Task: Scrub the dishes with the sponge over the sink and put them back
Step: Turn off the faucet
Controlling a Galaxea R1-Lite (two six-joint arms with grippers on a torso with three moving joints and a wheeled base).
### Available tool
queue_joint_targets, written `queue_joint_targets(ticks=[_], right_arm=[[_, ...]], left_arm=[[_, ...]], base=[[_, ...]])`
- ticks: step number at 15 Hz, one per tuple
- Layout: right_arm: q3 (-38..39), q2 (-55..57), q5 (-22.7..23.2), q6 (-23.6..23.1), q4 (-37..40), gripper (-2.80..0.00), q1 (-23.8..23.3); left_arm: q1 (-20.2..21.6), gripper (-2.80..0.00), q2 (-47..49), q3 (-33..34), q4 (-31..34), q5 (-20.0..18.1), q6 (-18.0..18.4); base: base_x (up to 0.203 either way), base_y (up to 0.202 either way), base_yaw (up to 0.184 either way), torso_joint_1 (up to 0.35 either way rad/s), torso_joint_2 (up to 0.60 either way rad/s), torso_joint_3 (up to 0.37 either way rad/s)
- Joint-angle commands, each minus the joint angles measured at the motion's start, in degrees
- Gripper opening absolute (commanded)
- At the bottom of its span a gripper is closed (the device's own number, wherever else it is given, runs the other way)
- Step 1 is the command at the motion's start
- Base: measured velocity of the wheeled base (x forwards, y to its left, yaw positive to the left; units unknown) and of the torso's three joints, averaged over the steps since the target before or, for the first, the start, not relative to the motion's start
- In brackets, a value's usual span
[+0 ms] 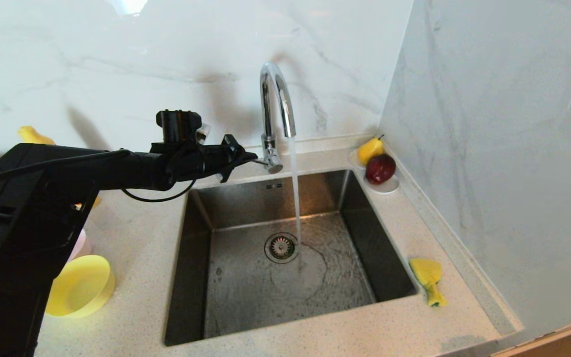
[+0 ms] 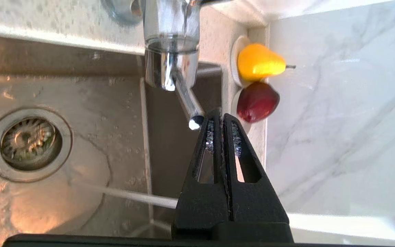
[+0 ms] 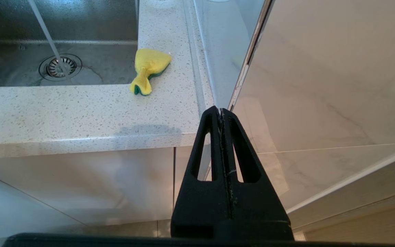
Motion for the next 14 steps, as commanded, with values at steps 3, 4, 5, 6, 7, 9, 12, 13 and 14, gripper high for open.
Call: queue_joint_targets(ticks=[3,4,5,6,7,9,12,13,14], right_arm=[[0.0,0.1,0.0,0.0,0.0,-2.80,0.0],[0.0,0.1,0.0,0.0,0.0,-2.80,0.0],[0.0,0.1,0.0,0.0,0.0,-2.80,0.0],[0.0,0.1,0.0,0.0,0.0,-2.80,0.0],[0.0,0.1,0.0,0.0,0.0,-2.80,0.0],[0.0,0.1,0.0,0.0,0.0,-2.80,0.0],[0.0,0.1,0.0,0.0,0.0,-2.80,0.0],[0.0,0.1,0.0,0.0,0.0,-2.80,0.0],[0.0,0.1,0.0,0.0,0.0,-2.80,0.0]], left_arm=[[0.0,-2.80,0.3,-0.3,0.5,-0.6,-0.6],[0.0,-2.80,-0.1,-0.2,0.4,-0.5,-0.7],[0.0,-2.80,-0.6,0.1,0.5,-0.6,-1.0],[-0.2,-2.80,-1.0,0.8,0.6,-0.7,-1.0],[-0.4,-2.80,-1.9,2.0,0.6,-0.8,-1.0],[-0.7,-2.80,-3.9,5.1,0.6,-0.8,-0.9],[-0.7,-2.80,-8.6,12.0,-0.1,-2.1,-0.5],[-0.7,-2.80,-9.9,13.9,-0.1,-2.4,-0.5],[-0.8,-2.80,-10.7,15.0,-0.2,-2.8,-0.4]], base=[[0.000,0.000,0.000,0.000,0.00,0.000],[0.000,0.000,0.000,0.000,0.00,0.000],[0.000,0.000,0.000,0.000,0.00,0.000],[0.000,0.000,0.000,0.000,0.00,0.000],[0.000,0.000,0.000,0.000,0.00,0.000],[0.000,0.000,0.000,0.000,0.00,0.000],[0.000,0.000,0.000,0.000,0.00,0.000],[0.000,0.000,0.000,0.000,0.00,0.000],[0.000,0.000,0.000,0.000,0.00,0.000]])
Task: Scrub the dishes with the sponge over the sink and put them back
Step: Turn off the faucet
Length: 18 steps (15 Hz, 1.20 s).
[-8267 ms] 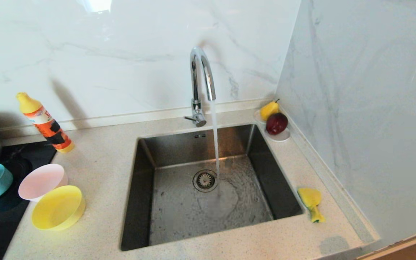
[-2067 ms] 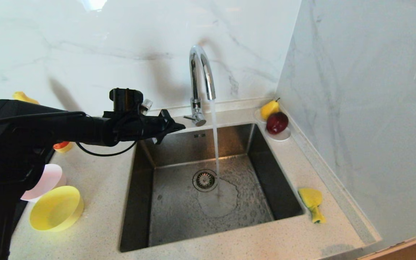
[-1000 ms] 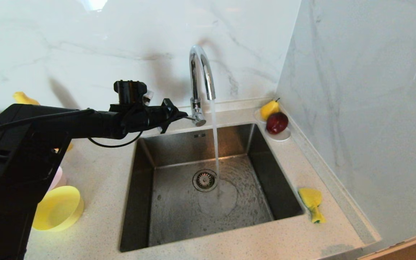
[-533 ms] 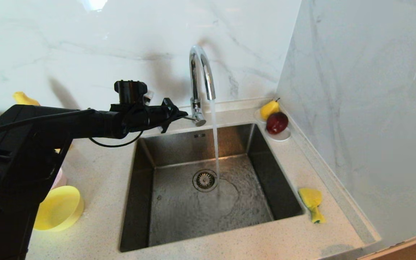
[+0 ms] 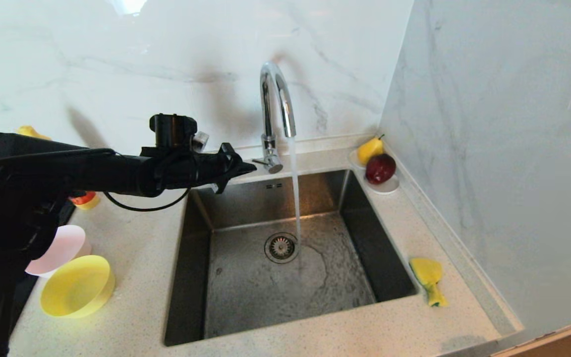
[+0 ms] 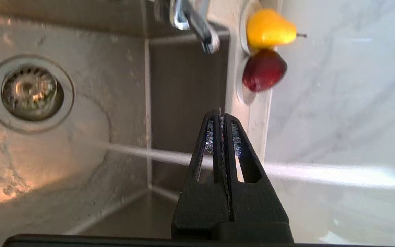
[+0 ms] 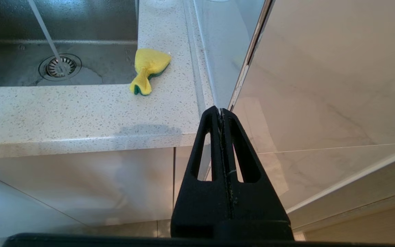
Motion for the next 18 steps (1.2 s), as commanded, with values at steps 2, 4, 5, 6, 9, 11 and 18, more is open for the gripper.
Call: queue_joint_targets(ticks=[2,4,5,6,9,11,18], right_arm=[[0.0,0.1,0.0,0.0,0.0,-2.80,0.0],[0.0,0.1,0.0,0.0,0.0,-2.80,0.0],[0.0,0.1,0.0,0.0,0.0,-2.80,0.0],[0.0,0.1,0.0,0.0,0.0,-2.80,0.0],[0.0,0.1,0.0,0.0,0.0,-2.80,0.0],[0.0,0.1,0.0,0.0,0.0,-2.80,0.0],[0.0,0.1,0.0,0.0,0.0,-2.80,0.0]], left_arm=[[0.0,-2.80,-1.7,1.6,-0.2,-0.8,-0.1],[0.0,-2.80,-0.3,1.1,-0.9,-0.8,-0.2],[0.0,-2.80,0.9,0.6,-2.0,-0.8,-0.3],[-0.2,-2.80,2.1,0.4,-2.7,-0.8,-0.4],[-0.4,-2.80,4.5,-2.7,-2.9,-0.6,-0.6],[-0.4,-2.80,6.3,-5.9,-2.5,-0.2,-0.6],[-0.4,-2.80,9.8,-6.6,-7.4,2.7,-0.6]], base=[[0.000,0.000,0.000,0.000,0.00,0.000],[0.000,0.000,0.000,0.000,0.00,0.000],[0.000,0.000,0.000,0.000,0.00,0.000],[0.000,0.000,0.000,0.000,0.00,0.000],[0.000,0.000,0.000,0.000,0.00,0.000],[0.000,0.000,0.000,0.000,0.00,0.000],[0.000,0.000,0.000,0.000,0.00,0.000]])
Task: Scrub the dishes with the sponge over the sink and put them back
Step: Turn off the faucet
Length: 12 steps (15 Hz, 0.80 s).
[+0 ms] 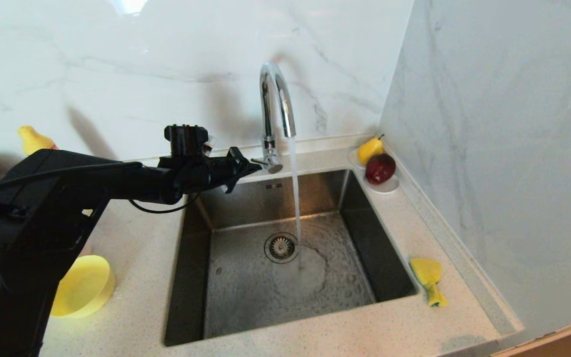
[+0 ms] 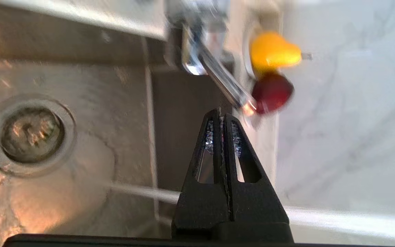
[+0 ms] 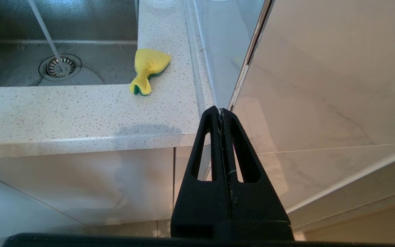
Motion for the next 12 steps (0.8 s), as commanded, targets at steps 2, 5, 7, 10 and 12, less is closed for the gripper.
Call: queue_joint_targets(ticks=[2,5,7,10,12], right_arm=[[0.0,0.1,0.0,0.0,0.0,-2.80,0.0],[0.0,0.1,0.0,0.0,0.0,-2.80,0.0],[0.0,0.1,0.0,0.0,0.0,-2.80,0.0],[0.0,0.1,0.0,0.0,0.0,-2.80,0.0],[0.0,0.1,0.0,0.0,0.0,-2.80,0.0]], left_arm=[[0.0,-2.80,1.6,-0.7,-0.9,0.9,-0.5],[0.0,-2.80,1.7,-2.3,-0.9,0.8,-0.8],[0.0,-2.80,1.4,-3.0,-0.7,0.9,-2.1],[-0.1,-2.80,1.4,-3.5,-0.6,0.7,-2.2],[-0.1,-2.80,1.7,-4.7,-0.3,0.8,-2.4]], base=[[0.000,0.000,0.000,0.000,0.00,0.000],[0.000,0.000,0.000,0.000,0.00,0.000],[0.000,0.000,0.000,0.000,0.00,0.000],[0.000,0.000,0.000,0.000,0.00,0.000],[0.000,0.000,0.000,0.000,0.00,0.000]])
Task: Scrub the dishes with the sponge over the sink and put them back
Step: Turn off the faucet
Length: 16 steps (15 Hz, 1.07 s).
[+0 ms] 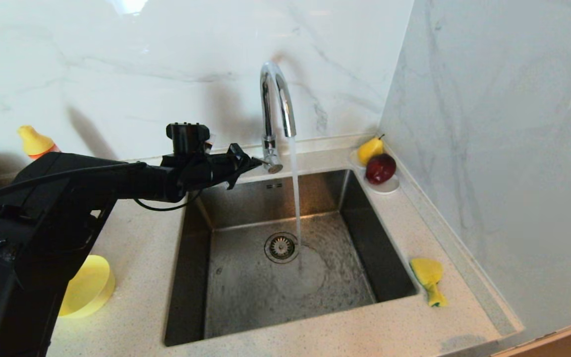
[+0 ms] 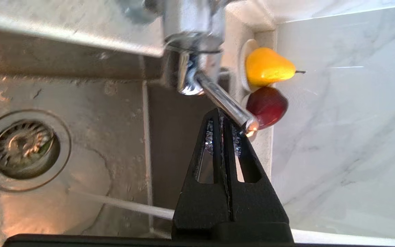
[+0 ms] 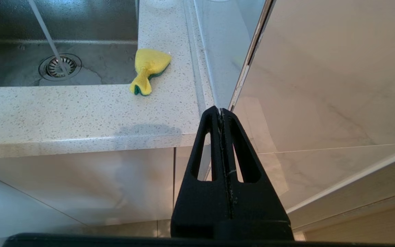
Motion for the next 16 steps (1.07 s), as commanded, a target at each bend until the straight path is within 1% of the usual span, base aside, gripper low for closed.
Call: queue_joint_targets(ticks=[1,4,16], right_arm=[[0.0,0.1,0.0,0.0,0.0,-2.80,0.0],[0.0,0.1,0.0,0.0,0.0,-2.80,0.0],[0.0,0.1,0.0,0.0,0.0,-2.80,0.1]], left_arm=[[0.1,-2.80,0.1,-1.1,-0.2,-0.2,-0.5],[0.1,-2.80,1.5,-3.2,-0.1,0.0,-1.2],[0.9,-2.80,1.7,-3.6,-0.8,0.0,-1.3]], base=[[0.000,0.000,0.000,0.000,0.00,0.000],[0.000,0.000,0.000,0.000,0.00,0.000],[0.000,0.000,0.000,0.000,0.00,0.000]])
